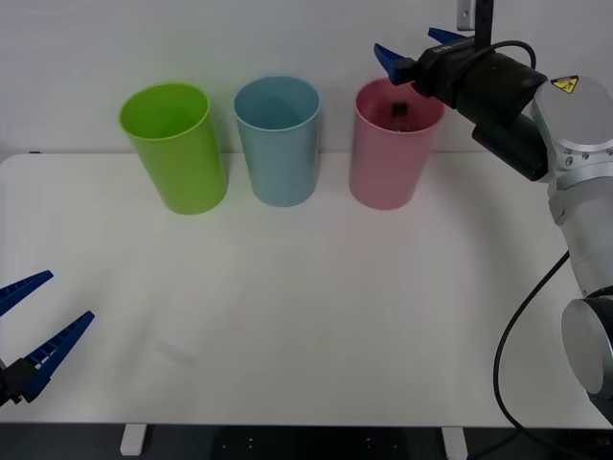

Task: Grasp the object on the table and drop it into the matching bin: aluminum can to the light blue bin, PET bottle to the pink bin.

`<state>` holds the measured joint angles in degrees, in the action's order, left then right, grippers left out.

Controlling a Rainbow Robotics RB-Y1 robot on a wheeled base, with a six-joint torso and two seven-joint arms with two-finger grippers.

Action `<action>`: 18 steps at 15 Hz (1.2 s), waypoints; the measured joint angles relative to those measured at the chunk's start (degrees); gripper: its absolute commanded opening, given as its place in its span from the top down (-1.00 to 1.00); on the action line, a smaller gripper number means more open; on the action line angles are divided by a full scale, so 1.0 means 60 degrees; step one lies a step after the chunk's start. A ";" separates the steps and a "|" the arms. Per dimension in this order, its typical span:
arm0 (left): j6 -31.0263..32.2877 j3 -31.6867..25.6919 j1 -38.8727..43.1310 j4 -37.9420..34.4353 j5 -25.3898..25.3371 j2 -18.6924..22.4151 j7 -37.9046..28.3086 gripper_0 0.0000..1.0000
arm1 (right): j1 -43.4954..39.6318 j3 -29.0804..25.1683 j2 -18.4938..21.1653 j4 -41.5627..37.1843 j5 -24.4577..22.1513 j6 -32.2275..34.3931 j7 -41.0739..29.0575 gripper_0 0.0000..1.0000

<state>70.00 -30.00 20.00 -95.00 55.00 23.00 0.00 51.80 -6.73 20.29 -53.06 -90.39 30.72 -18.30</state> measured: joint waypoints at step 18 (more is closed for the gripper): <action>0.0000 0.0000 0.0000 0.0000 0.0000 0.0000 0.0000 -1.00 | -0.4405 -0.0858 0.0196 -0.5392 0.1154 0.1712 0.0397 -1.00</action>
<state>70.00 -30.00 20.00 -95.00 55.00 23.00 0.00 25.37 -11.87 21.47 -85.41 -83.46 40.99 -15.92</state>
